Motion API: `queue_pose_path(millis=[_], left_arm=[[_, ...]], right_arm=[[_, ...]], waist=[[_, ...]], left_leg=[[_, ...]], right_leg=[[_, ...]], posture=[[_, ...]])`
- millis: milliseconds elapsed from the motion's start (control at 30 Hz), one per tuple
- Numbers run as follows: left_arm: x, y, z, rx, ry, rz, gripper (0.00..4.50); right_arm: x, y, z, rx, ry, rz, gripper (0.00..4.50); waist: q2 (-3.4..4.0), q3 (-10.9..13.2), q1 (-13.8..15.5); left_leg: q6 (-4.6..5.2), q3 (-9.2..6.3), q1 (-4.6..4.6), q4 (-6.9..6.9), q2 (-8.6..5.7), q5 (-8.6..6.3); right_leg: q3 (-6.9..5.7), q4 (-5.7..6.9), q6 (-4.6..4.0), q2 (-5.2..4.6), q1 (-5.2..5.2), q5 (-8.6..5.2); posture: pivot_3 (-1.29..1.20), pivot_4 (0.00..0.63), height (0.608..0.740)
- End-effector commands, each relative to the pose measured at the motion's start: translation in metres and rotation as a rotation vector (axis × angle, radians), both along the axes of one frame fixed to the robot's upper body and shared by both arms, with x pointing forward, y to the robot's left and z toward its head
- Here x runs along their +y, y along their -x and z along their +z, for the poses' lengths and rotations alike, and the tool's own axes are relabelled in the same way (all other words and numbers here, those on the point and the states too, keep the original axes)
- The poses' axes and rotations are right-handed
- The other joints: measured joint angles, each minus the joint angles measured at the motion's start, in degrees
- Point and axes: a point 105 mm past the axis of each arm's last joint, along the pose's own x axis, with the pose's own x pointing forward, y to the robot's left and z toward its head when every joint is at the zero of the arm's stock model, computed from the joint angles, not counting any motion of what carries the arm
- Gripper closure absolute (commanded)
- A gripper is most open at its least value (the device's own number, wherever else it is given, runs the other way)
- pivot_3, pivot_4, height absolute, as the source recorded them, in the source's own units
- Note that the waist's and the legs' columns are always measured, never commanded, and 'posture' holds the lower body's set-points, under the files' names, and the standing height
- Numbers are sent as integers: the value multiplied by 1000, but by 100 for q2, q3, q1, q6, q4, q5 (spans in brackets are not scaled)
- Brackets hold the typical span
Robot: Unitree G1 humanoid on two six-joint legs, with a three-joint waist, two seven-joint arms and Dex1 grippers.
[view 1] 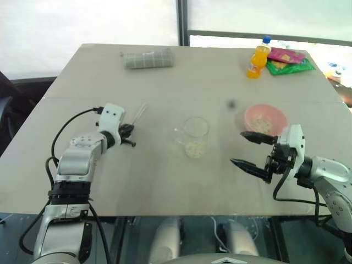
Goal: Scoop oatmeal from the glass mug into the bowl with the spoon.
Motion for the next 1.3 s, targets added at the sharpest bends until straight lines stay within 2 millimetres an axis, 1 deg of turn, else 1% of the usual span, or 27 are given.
queue_pose_path(millis=[33, 67, 133, 167, 200, 267, 300, 367, 433, 467, 533, 600, 667, 733, 833, 1000, 1067, 1200, 1300], left_arm=[[-5, -11, 79, -382, 8, -10, 4439], [-11, -11, 97, -461, -3, -38, 4439], [-23, -10, 126, -570, -6, -82, 4439], [-28, -9, 138, -615, -18, -104, 4439], [-35, -7, 148, -658, -35, -135, 4439], [-48, -4, 162, -708, -54, -193, 4439], [-55, -2, 167, -725, -64, -225, 4439], [-77, 5, 175, -758, -69, -323, 4439], [-93, 10, 181, -787, -74, -397, 4439], [-99, 12, 182, -796, -75, -422, 4439], [-118, 19, 180, -807, -70, -506, 4439], [-135, 26, 175, -804, -70, -589, 4439], [-147, 32, 169, -801, -69, -654, 4439], [-154, 35, 167, -797, -54, -691, 4439], [-159, 36, 162, -786, -53, -737, 4439], [-161, 36, 161, -787, -75, -781, 4439], [-162, 36, 159, -783, -72, -792, 4439], [-163, 37, 150, -754, -79, -811, 4439], [-163, 38, 147, -747, -83, -814, 4439]], right_arm=[[-10, -13, 16, -59, 11, -74, 0], [-13, -19, 20, -74, 15, -102, 0], [-18, -30, 31, -104, 11, -164, 0], [-20, -36, 37, -116, 1, -195, 0], [-21, -42, 47, -129, -23, -230, 0], [-21, -53, 64, -140, -75, -292, 0], [-20, -56, 73, -135, -111, -301, 0], [-12, -60, 96, -127, -212, -294, 0], [-7, -64, 112, -104, -283, -293, 0], [-4, -66, 117, -86, -308, -297, 0], [6, -72, 132, -40, -382, -282, 0], [21, -77, 144, -4, -443, -251, 0], [35, -82, 151, 28, -505, -222, 0], [47, -86, 155, 80, -562, -194, 0], [62, -88, 161, 116, -610, -138, 0], [73, -85, 176, 152, -690, -39, 0], [76, -85, 179, 165, -710, -18, 0], [78, -83, 179, 158, -702, -6, 0], [79, -80, 178, 156, -689, 13, 0]], waist=[[-27, 21, 8], [-32, 25, 9], [-34, 25, 8], [-33, 25, 5], [-33, 25, 3], [-33, 25, -25], [-33, 25, -35], [-34, 26, -73], [-32, 29, -117], [-32, 29, -116], [-32, 29, -133], [-29, 31, -160], [-28, 32, -166], [-28, 32, -165], [-25, 33, -169], [-23, 35, -154], [-23, 35, -153], [-22, 35, -154], [-22, 35, -169]], left_leg=[[0, 0, -6, 1, -1, 0], [0, -2, -14, 3, -2, 0], [-2, -5, -54, 17, -3, 2], [-9, -6, -83, 29, -3, 7], [-26, -1, -91, 32, -10, 17], [-27, 11, -90, 33, -30, 17], [-27, 17, -90, 33, -32, 18], [-27, 22, -89, 33, -36, 18], [-27, 24, -92, 33, -35, 18], [-27, 26, -93, 33, -35, 18], [-27, 26, -94, 33, -35, 18], [-27, 28, -92, 33, -34, 18], [-26, 29, -91, 33, -33, 18], [-26, 29, -91, 33, -31, 18], [-26, 28, -93, 32, -28, 18], [-25, 30, -96, 32, -31, 18], [-25, 28, -96, 32, -31, 18], [-25, 27, -97, 32, -30, 18], [-25, 28, -96, 32, -30, 18]], right_leg=[[0, -2, -1, -2, -3, 1], [-3, -2, 0, -4, -7, 2], [-6, 1, 1, -4, -40, 6], [-7, 4, 12, -2, -62, 13], [-3, 4, 21, -2, -68, 19], [1, 3, 26, -8, -67, 21], [5, 2, 30, -8, -67, 24], [5, 1, 32, -7, -66, 24], [1, 4, 32, -6, -67, 24], [-4, 5, 32, -3, -67, 24], [-6, 5, 32, -1, -66, 24], [-2, 10, 32, -1, -67, 24], [-1, 14, 32, 0, -68, 25], [-2, 15, 32, 5, -68, 25], [-2, 15, 32, 10, -69, 25], [0, 12, 32, 9, -69, 25], [-1, 13, 32, 10, -70, 25], [-1, 13, 32, 11, -70, 25], [0, 14, 32, 11, -70, 25]], posture=[[0, 150, 718], [0, 150, 718], [0, 150, 718], [0, 150, 718], [0, 150, 718], [0, 150, 718], [0, 150, 718], [0, 150, 718], [0, 150, 718], [0, 150, 718], [0, 150, 718], [0, 150, 718], [0, 150, 718], [0, 150, 718], [0, 150, 718], [0, 150, 718], [0, 150, 718], [0, 150, 718], [0, 150, 718]])
